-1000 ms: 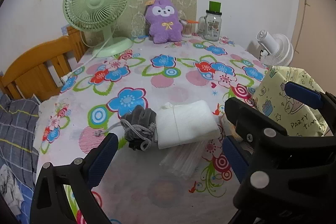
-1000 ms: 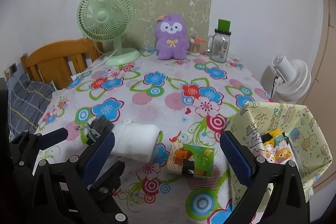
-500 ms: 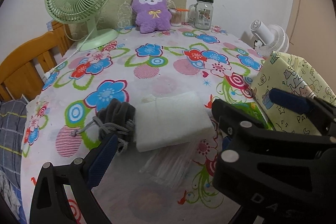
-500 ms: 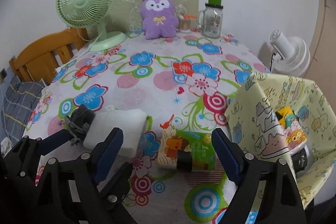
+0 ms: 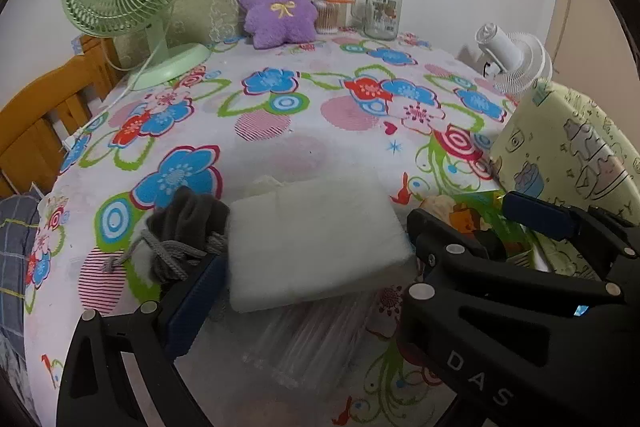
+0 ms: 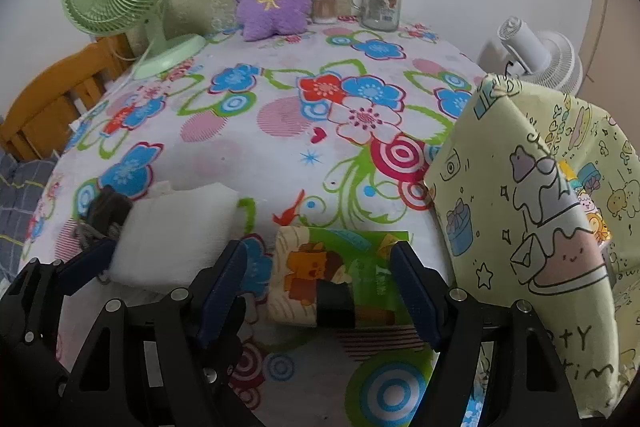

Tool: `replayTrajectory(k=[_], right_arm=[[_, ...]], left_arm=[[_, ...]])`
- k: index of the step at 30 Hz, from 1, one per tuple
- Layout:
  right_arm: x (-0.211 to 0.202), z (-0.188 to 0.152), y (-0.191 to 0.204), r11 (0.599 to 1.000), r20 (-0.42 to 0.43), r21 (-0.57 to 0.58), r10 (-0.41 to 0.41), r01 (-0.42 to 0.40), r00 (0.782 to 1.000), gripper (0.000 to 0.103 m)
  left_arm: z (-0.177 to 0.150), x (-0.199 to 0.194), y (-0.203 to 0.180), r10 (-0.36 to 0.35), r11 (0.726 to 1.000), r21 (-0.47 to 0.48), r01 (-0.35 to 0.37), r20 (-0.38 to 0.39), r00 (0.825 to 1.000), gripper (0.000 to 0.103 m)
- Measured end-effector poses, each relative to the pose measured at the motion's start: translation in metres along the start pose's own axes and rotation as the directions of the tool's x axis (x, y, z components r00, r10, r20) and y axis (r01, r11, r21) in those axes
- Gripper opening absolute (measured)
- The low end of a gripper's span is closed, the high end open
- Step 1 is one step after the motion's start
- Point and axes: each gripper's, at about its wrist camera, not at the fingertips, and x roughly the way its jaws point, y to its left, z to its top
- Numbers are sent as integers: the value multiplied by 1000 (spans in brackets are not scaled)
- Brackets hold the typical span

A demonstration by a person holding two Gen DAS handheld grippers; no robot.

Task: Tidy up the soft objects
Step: 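Grasp the clear straw bundle with the left tool while the right tool grasps the green tissue box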

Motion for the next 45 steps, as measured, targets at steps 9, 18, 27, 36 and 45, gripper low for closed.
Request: replayTrajectory(k=[9,18,27,36,45], right_arm=[[7,2,2,998,10,-21,-51,51,999,77],[6,1,2,997,5,-14,-77,77,997,77],[13,-1,-6,993,-5,26,-118,119,993,80],[19,-4,-14,994,-28,68,-82,84,996,51],[14,-4,-12,997,-9,34,-67,68,998,28]], left_arm=[[1,15,3,-18,1000,-21,17,-39,999,100],[0,19,2,-13,1000,-24,12,-55,998,99],[0,19,0,-3,1000,-8,2,-53,999,95],[0,16,-4,-9,1000,16,9,-43,999,79],[-2,12,-9,-5,999,32,6,-35,999,63]])
